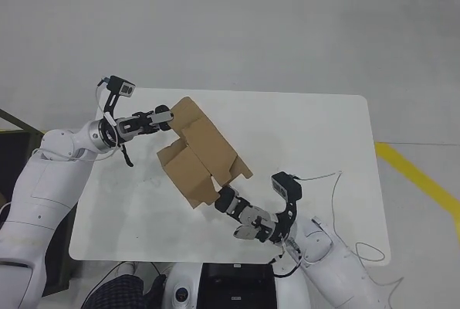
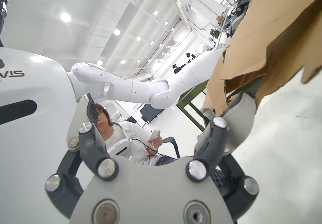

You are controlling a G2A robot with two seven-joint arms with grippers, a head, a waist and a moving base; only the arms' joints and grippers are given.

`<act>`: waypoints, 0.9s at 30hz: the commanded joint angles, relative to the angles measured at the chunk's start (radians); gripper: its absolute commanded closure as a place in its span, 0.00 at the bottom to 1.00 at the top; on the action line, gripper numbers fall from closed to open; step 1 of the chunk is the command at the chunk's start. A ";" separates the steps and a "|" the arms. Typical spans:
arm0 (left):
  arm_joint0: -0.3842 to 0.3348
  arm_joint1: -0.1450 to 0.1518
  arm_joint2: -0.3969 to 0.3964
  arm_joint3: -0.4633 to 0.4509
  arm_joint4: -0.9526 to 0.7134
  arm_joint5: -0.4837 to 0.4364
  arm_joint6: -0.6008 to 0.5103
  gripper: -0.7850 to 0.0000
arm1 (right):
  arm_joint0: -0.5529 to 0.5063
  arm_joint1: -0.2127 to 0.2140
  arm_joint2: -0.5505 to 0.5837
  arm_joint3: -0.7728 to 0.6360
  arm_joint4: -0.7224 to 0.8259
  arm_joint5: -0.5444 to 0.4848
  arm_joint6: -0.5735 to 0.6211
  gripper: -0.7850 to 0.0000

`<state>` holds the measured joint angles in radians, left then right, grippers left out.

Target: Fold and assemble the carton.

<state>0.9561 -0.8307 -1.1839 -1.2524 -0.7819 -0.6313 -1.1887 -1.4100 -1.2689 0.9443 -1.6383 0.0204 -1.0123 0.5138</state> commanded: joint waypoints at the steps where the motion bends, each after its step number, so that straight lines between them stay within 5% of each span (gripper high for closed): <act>1: 0.000 0.000 0.000 0.000 0.000 0.000 0.000 1.00 | 0.005 0.000 0.010 0.007 -0.056 0.000 -0.015 0.00; 12: 0.000 0.000 0.000 0.000 0.000 0.000 0.000 1.00 | 0.039 -0.003 0.025 0.036 -0.328 0.000 -0.176 0.00; 27: 0.000 0.000 0.000 0.000 0.000 0.000 0.000 1.00 | 0.116 -0.012 -0.048 0.187 -0.372 0.000 -0.403 0.00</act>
<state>0.9561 -0.8307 -1.1839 -1.2524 -0.7819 -0.6313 -1.1887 -1.3004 -1.2804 0.9009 -1.4611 -0.3546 -1.0123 0.1180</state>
